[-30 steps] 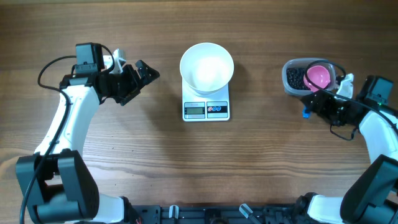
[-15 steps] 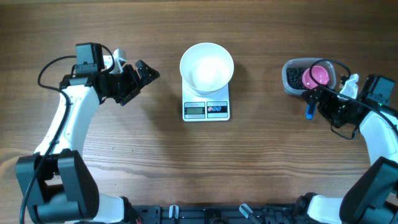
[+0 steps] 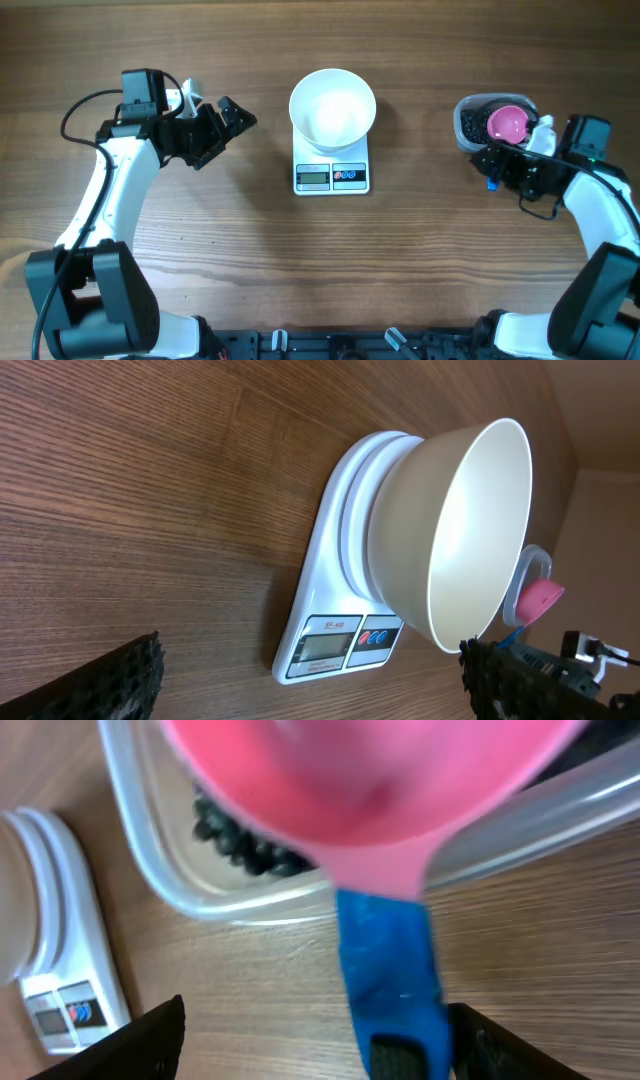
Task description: Scoop item into bowl and weigh 150g on scale
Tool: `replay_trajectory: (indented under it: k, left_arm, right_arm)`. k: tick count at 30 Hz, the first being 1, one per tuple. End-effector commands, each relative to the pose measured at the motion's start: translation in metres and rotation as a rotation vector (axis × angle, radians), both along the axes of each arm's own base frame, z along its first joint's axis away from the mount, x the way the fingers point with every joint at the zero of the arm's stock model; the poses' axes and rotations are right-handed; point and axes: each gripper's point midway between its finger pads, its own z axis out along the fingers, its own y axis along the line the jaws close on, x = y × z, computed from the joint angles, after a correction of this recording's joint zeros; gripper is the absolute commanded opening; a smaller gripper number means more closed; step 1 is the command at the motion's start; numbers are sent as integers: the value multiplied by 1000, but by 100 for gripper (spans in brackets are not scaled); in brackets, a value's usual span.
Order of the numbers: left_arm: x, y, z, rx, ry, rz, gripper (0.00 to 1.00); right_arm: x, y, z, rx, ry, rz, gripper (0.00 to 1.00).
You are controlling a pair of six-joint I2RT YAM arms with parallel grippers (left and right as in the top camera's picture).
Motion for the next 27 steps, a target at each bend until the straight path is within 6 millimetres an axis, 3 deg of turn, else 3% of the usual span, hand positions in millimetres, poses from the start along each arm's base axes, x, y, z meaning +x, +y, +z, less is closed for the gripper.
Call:
replay_trajectory:
  k: [1, 10, 18, 23, 27]
  left_arm:
    - [0, 1, 6, 12, -30, -11, 100]
    - [0, 1, 6, 12, -30, -11, 100]
    - [0, 1, 6, 12, -30, -11, 100]
    - [0, 1, 6, 12, -30, -11, 100]
    - [0, 1, 6, 12, -30, -11, 100]
  right_arm:
    - [4, 21, 9, 104, -47, 69, 80]
    - [7, 41, 26, 242, -103, 110, 71]
    - [1, 44, 23, 294, -30, 45, 70]
    - [2, 61, 44, 442, -76, 82, 70]
    - [-6, 50, 25, 346, 3, 34, 78]
